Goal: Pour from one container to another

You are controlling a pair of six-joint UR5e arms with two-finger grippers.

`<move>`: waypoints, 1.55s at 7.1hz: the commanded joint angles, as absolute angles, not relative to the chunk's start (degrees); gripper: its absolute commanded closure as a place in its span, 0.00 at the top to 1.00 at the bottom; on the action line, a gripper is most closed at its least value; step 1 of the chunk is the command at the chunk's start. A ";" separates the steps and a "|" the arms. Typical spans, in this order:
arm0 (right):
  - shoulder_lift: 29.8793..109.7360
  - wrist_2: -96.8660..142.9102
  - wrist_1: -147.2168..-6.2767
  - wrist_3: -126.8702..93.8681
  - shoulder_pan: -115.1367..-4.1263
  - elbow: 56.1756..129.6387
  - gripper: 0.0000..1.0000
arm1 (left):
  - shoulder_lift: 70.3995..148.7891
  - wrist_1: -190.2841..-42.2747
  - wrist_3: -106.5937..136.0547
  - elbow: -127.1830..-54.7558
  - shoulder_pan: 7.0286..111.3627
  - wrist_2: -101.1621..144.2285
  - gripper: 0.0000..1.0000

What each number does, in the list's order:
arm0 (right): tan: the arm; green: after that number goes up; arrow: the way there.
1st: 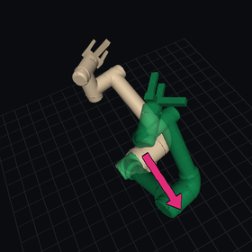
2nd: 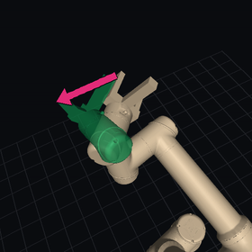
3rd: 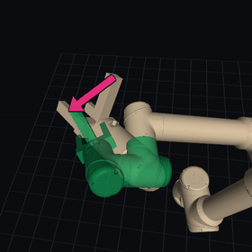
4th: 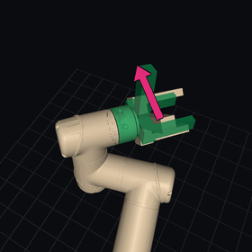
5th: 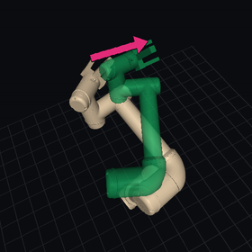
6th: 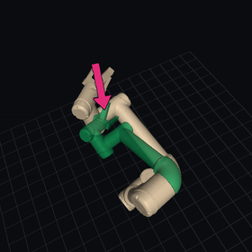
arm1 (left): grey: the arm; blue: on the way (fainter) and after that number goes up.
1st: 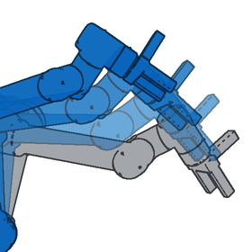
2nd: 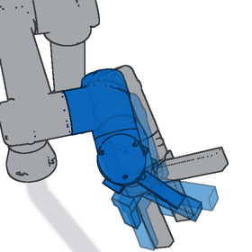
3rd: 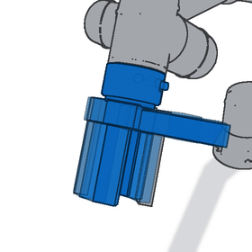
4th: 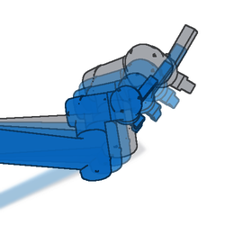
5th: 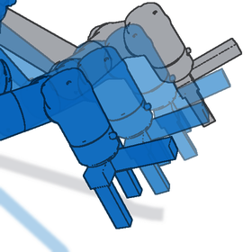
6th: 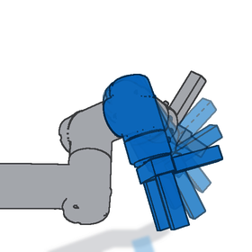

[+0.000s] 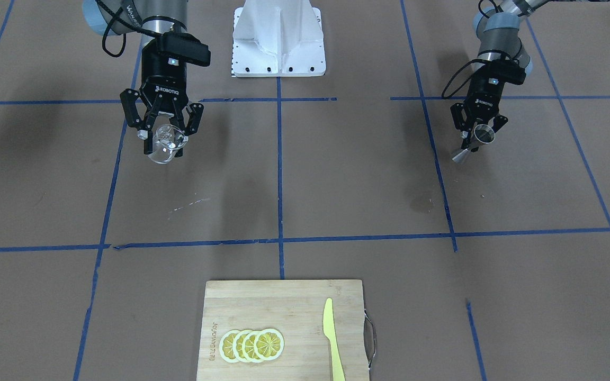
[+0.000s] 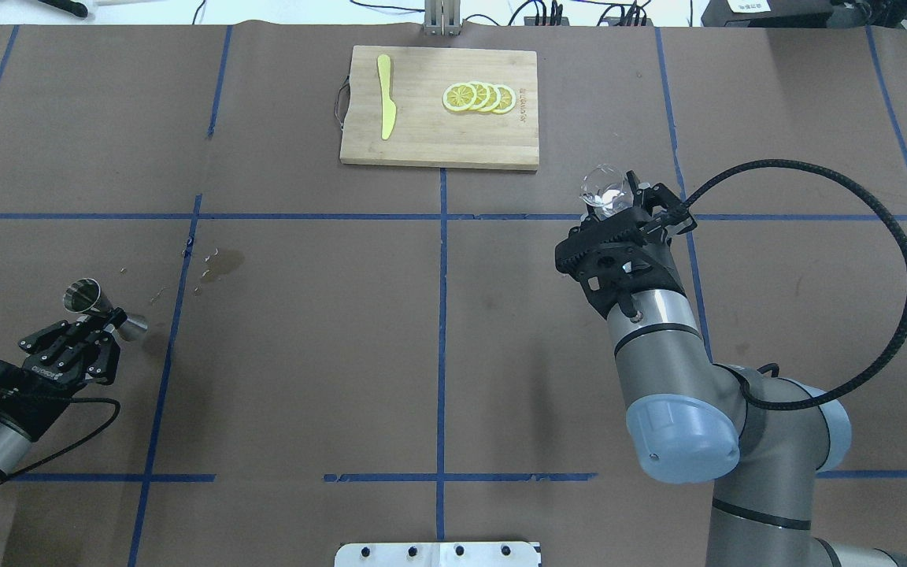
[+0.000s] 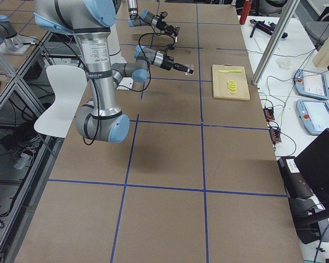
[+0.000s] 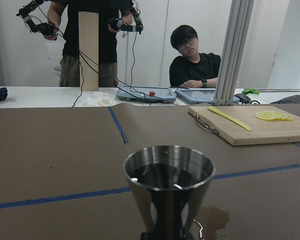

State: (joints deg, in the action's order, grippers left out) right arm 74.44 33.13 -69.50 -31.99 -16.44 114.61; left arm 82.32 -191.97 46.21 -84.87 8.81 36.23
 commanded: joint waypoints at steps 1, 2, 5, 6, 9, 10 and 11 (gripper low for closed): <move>74.44 32.87 -69.52 -31.99 -16.44 114.61 0.00 | 83.14 -191.87 46.23 -84.20 8.44 36.12 0.00; 74.44 32.78 -69.52 -31.99 -16.44 114.52 0.00 | 84.01 -191.87 46.23 -83.50 8.35 35.86 0.00; 74.44 32.61 -69.52 -31.99 -16.44 114.52 0.00 | 85.69 -191.87 46.14 -82.62 7.74 34.98 0.00; 74.44 32.61 -69.52 -31.99 -16.44 114.52 0.00 | 85.69 -191.87 46.14 -82.44 7.73 35.07 0.00; 74.44 32.61 -69.52 -31.99 -16.44 114.52 0.00 | 85.61 -191.95 46.23 -82.27 7.29 34.98 0.00; 74.44 32.61 -69.52 -31.99 -16.44 114.52 0.00 | 85.52 -191.95 46.23 -82.27 7.29 34.98 0.00; 74.44 32.61 -69.52 -31.99 -16.44 114.52 0.00 | 85.43 -191.95 46.14 -82.27 7.29 34.98 0.00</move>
State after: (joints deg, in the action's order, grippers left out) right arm 74.44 32.62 -69.52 -31.99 -16.44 114.52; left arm 85.51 -191.95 46.21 -82.28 7.31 34.99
